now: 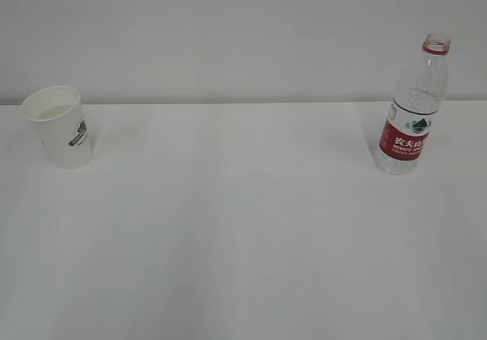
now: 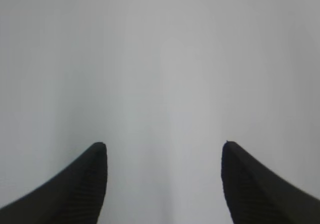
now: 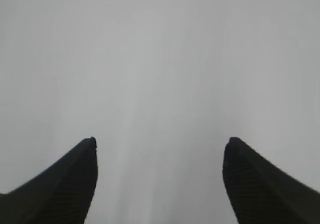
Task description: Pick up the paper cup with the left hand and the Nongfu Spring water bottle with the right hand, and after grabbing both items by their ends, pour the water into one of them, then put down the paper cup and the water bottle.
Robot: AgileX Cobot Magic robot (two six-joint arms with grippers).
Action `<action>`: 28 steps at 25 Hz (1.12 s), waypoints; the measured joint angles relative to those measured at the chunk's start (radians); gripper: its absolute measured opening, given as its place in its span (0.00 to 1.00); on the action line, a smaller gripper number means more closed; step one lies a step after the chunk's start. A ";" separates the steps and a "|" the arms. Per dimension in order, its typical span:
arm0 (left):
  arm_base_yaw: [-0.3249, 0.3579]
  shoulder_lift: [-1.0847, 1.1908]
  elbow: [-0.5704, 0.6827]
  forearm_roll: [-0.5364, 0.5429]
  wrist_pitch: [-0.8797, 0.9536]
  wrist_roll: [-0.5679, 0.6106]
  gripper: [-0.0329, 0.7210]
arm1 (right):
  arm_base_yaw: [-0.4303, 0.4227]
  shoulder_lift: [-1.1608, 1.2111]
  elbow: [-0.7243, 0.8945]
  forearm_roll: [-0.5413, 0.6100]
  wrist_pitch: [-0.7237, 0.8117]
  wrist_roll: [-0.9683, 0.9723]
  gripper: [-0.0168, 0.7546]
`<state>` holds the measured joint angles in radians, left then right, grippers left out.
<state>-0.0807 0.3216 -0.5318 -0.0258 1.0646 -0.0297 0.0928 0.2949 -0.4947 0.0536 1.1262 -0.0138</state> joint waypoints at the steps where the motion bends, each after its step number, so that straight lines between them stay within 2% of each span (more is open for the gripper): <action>1: 0.000 -0.015 0.000 0.000 0.002 0.000 0.73 | 0.000 -0.014 0.000 -0.007 0.000 0.008 0.78; 28: 0.000 -0.317 0.009 -0.030 0.029 0.000 0.73 | 0.000 -0.296 0.000 -0.045 0.013 0.036 0.78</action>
<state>-0.0807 0.0046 -0.5224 -0.0554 1.0933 -0.0297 0.0928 -0.0012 -0.4947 0.0083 1.1390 0.0226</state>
